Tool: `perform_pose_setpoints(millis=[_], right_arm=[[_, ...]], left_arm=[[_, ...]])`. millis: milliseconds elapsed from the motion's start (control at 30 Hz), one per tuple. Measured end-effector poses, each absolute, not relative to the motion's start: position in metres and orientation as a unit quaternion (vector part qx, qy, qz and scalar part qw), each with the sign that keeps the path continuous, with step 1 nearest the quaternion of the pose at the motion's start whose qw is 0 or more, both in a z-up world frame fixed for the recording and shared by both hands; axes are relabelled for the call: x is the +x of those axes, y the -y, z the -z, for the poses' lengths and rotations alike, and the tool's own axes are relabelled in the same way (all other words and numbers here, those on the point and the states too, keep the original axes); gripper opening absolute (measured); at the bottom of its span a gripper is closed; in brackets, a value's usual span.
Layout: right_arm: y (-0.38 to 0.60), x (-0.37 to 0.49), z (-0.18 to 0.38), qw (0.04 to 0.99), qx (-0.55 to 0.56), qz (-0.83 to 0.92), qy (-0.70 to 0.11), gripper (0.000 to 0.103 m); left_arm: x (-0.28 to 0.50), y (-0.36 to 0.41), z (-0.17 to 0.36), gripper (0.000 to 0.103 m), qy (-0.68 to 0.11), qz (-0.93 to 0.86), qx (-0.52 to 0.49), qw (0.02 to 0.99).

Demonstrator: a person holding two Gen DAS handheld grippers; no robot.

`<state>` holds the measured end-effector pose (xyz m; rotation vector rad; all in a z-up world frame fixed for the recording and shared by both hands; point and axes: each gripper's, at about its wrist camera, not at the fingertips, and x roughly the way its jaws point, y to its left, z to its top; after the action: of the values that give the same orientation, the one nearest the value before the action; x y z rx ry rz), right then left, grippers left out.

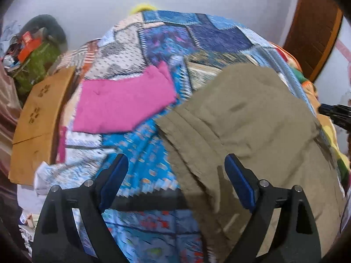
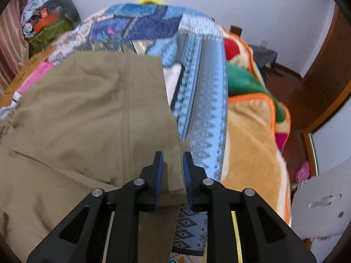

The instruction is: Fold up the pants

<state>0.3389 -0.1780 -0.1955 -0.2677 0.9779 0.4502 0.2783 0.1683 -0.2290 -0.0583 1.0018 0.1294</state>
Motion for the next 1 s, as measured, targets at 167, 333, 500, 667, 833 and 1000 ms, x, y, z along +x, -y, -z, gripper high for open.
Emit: perform_pose_setpoints(millis=[167, 333, 500, 667, 833, 1000], right_arm=[[0.167, 0.353, 0.165, 0.873, -0.103, -0.226, -0.42, 0.05], [0.143, 0.381, 0.165, 0.88, -0.101, -0.229, -0.405, 0.055], [0.115, 0.416, 0.186, 0.873, -0.124, -0.228, -0.412, 0.055], [0.1, 0.451, 0.211, 0.865, -0.117, -0.228, -0.431, 0.054], [0.093, 0.477, 0.227, 0.861, -0.08, -0.233, -0.445, 0.054], [0.079, 0.476, 0.234, 0.854, -0.075, -0.258, -0.445, 0.021]], left_arm=[[0.305, -0.193, 0.239, 0.09, -0.489, -0.081, -0.044, 0.868], [0.335, -0.201, 0.256, 0.09, -0.504, -0.076, -0.065, 0.858], [0.358, -0.199, 0.275, 0.09, -0.509, -0.076, -0.061, 0.856], [0.372, -0.201, 0.288, 0.091, -0.51, -0.06, -0.078, 0.854], [0.375, -0.201, 0.299, 0.09, -0.511, -0.044, -0.09, 0.854], [0.373, -0.197, 0.296, 0.063, -0.508, -0.019, -0.103, 0.855]])
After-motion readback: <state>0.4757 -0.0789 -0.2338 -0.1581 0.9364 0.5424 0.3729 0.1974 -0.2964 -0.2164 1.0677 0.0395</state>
